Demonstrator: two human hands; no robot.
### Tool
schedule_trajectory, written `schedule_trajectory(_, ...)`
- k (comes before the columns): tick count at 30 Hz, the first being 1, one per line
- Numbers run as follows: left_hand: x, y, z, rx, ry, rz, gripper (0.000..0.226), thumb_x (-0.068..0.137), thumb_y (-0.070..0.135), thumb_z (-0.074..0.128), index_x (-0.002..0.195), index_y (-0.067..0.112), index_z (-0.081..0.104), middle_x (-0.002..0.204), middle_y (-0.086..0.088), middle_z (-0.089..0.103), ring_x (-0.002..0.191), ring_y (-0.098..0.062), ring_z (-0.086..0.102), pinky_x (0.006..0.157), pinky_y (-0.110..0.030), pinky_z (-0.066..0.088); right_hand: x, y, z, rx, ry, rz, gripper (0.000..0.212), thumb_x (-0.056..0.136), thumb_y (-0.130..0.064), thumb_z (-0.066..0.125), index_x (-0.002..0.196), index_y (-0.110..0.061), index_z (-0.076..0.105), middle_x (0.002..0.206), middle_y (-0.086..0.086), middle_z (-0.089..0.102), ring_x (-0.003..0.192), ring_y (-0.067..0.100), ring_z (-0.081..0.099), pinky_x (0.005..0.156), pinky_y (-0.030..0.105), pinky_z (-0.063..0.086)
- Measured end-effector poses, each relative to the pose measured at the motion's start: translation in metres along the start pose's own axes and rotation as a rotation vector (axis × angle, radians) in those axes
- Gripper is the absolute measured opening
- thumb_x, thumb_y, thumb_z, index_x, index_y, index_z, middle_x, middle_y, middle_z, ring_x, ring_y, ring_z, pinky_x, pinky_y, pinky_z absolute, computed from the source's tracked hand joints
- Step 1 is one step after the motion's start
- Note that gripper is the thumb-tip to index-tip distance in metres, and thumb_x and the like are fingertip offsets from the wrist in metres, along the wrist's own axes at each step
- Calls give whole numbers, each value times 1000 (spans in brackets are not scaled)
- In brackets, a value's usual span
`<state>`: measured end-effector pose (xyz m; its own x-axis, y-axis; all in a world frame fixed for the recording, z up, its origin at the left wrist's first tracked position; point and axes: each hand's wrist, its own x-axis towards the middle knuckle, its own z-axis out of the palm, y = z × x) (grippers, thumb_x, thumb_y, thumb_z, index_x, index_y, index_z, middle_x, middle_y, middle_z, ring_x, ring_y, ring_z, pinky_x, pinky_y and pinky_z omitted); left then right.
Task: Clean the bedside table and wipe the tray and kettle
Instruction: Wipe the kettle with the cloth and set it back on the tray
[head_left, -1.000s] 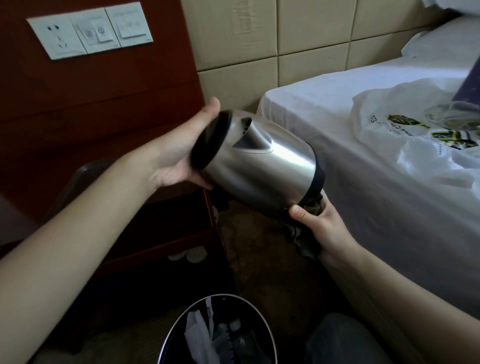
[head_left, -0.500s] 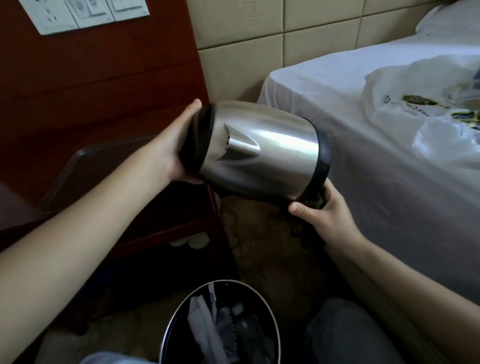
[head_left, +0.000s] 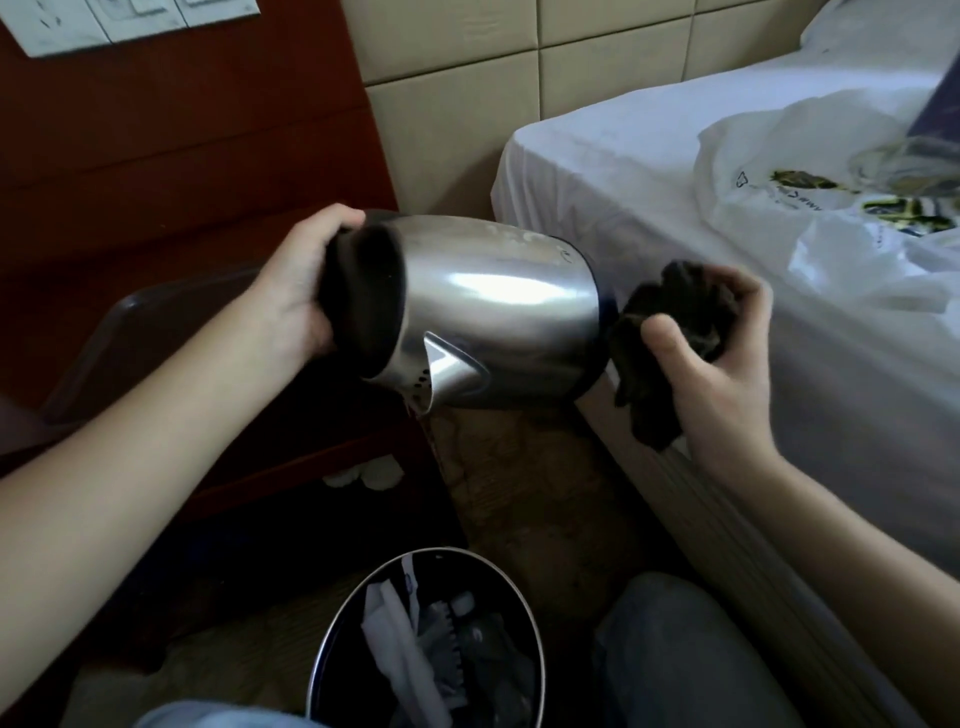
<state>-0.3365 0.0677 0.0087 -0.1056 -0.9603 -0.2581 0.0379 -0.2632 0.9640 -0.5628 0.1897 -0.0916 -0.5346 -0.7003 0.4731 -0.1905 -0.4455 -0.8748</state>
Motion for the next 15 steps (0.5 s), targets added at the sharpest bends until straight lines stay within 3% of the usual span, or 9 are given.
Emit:
schedule_trajectory(3, -3, 0, 8, -41, -3, 16, 29, 87, 34, 51, 62, 21, 57, 50, 4, 59, 43, -12, 59, 48, -13, 46, -7, -9, 32, -153, -35, -198, 44, 74, -34, 63, 113, -25, 45, 112, -5, 50, 107, 9, 49, 96, 24, 38)
schedule_trajectory(6, -8, -2, 11, -94, -71, 40, 46, 88, 28, 45, 50, 17, 68, 54, 3, 64, 45, -12, 62, 47, -15, 49, -12, 3, 54, -221, 70, -210, 36, 83, -34, 55, 116, -28, 45, 117, -8, 48, 113, 10, 46, 99, 24, 34)
schedule_trajectory(9, -10, -6, 6, -164, -58, 60, 25, 85, 23, 47, 71, 13, 65, 72, 3, 64, 63, -13, 63, 64, -17, 53, 12, 15, 51, -91, 145, 27, 30, 91, -31, 49, 120, -23, 49, 121, 0, 52, 113, 11, 49, 99, 25, 38)
schedule_trajectory(12, -14, -6, 4, -215, -80, 122, 12, 65, 17, 52, 72, 11, 59, 70, 5, 63, 66, -13, 61, 73, -21, 51, 37, 13, 53, -81, 192, 273, 34, 96, -29, 44, 128, -17, 48, 126, 5, 53, 117, 15, 49, 101, 26, 36)
schedule_trajectory(13, -16, -6, 5, -237, -101, 141, 16, 59, 18, 52, 72, 11, 58, 69, 5, 62, 64, -12, 61, 72, -21, 51, 34, 7, 57, -108, 195, 244, 35, 96, -27, 45, 129, -15, 47, 127, 4, 52, 119, 15, 47, 102, 24, 34)
schedule_trajectory(15, -18, -4, 6, -257, -119, 180, 12, 66, 16, 50, 74, 11, 58, 69, 6, 61, 65, -11, 62, 71, -19, 52, 14, -8, 63, -141, 159, 19, 37, 93, -21, 49, 128, -10, 48, 127, 1, 50, 121, 14, 45, 104, 23, 32)
